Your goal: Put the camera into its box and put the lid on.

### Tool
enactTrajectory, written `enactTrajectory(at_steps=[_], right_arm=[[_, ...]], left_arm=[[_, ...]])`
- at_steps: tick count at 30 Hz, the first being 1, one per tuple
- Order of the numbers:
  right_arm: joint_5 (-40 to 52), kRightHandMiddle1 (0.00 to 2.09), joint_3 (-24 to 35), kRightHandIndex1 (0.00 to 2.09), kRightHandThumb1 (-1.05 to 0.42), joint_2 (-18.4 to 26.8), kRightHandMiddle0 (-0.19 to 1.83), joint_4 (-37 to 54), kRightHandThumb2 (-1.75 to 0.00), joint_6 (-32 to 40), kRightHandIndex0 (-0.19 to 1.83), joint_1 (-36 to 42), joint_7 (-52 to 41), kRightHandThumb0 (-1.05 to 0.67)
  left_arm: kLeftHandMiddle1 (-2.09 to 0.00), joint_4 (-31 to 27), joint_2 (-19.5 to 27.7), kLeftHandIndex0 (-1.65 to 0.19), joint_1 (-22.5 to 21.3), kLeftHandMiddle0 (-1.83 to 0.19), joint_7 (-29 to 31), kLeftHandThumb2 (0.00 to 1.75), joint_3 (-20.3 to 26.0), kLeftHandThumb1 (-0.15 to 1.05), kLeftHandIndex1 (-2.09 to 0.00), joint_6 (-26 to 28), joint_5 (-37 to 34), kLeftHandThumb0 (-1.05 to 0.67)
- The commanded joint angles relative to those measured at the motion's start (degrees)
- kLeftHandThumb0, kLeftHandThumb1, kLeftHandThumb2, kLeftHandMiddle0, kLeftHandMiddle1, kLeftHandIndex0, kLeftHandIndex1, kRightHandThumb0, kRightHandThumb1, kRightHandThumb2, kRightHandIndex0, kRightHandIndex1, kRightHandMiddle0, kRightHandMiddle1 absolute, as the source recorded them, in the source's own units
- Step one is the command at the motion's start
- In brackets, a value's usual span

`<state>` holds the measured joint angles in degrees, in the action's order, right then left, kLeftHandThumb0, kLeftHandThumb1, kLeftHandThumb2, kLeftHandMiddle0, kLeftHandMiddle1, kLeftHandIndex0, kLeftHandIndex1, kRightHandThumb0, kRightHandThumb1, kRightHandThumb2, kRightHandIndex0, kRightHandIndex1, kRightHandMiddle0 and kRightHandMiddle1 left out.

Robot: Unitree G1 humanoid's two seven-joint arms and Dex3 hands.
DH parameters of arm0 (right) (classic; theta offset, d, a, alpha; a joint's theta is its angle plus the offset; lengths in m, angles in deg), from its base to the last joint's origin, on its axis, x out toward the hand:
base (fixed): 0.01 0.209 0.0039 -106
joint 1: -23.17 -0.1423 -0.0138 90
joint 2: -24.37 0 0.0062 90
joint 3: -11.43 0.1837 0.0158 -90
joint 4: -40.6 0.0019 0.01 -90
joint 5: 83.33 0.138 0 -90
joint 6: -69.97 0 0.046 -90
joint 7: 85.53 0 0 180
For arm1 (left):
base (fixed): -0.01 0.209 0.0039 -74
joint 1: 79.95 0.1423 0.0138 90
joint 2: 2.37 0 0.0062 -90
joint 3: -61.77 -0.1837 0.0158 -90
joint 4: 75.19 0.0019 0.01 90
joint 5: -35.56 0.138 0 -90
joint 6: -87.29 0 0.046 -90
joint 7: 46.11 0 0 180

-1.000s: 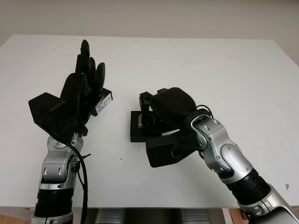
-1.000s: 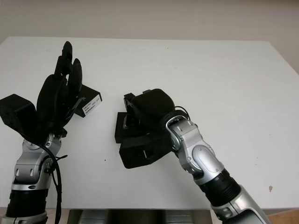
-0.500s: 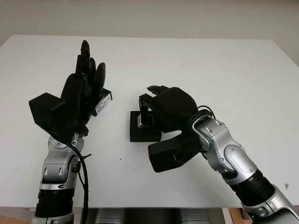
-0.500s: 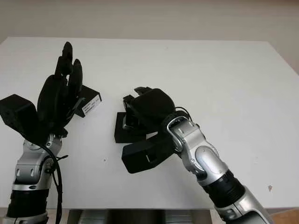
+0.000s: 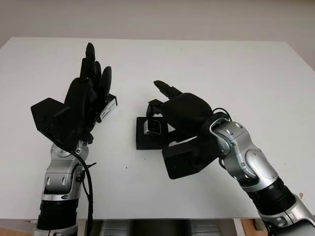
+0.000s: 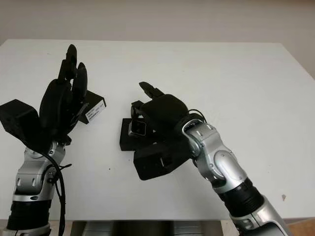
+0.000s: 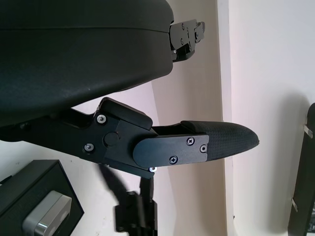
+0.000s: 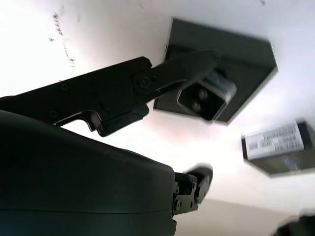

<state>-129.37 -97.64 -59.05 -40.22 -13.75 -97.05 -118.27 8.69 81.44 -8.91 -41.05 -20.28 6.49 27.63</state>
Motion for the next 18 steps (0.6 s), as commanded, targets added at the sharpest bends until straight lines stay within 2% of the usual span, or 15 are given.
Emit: enactTrajectory(at_steps=[1, 7, 11, 15, 18], right_arm=[[2.3, 0.03, 2.1, 0.03, -0.9, -0.9, -0.17, 1.7, -0.05, 1.6, -0.17, -1.6, 0.0, -0.7], [7.1, 0.03, 5.6, 0.04, -0.92, -0.7, -0.18, 3.2, -0.06, 5.0, -0.16, -2.6, 0.6, -0.75], [9.1, 0.06, 7.0, 0.06, -0.92, -0.3, -0.14, 2.8, -0.05, 3.3, -0.13, -1.2, 4.6, -0.77], [12.7, 0.15, 9.1, 0.15, -0.9, -1.7, 0.06, 0.9, -0.05, -0.7, 0.06, 1.4, 12.2, -0.75], [17.4, 0.26, 10.7, 0.25, -0.88, -2.7, 0.26, -1.7, -0.05, -3.4, 0.27, 3.0, 15.6, -0.66]], left_arm=[[0.0, -1.3, -0.3, 0.19, 0.6, 0.19, -0.4, 0.48, 0.0, 1.05, 0.0, 0.1, 0.1, -0.82], [0.0, -1.9, 0.1, 0.19, 1.1, 0.19, 0.0, 0.49, -0.1, 1.05, 0.0, 0.4, 0.4, -0.83], [0.0, -2.2, 0.2, 0.19, 1.3, 0.19, 0.1, 0.5, -0.1, 1.05, 0.0, 0.6, 0.5, -0.83], [0.0, -2.6, -0.1, 0.19, 1.3, 0.19, -0.1, 0.48, 0.1, 1.05, 0.0, 1.5, -0.1, -0.83], [0.0, -2.9, 0.2, 0.19, 1.2, 0.19, -0.3, 0.49, 0.0, 1.05, 0.0, 1.8, 0.6, -0.84]])
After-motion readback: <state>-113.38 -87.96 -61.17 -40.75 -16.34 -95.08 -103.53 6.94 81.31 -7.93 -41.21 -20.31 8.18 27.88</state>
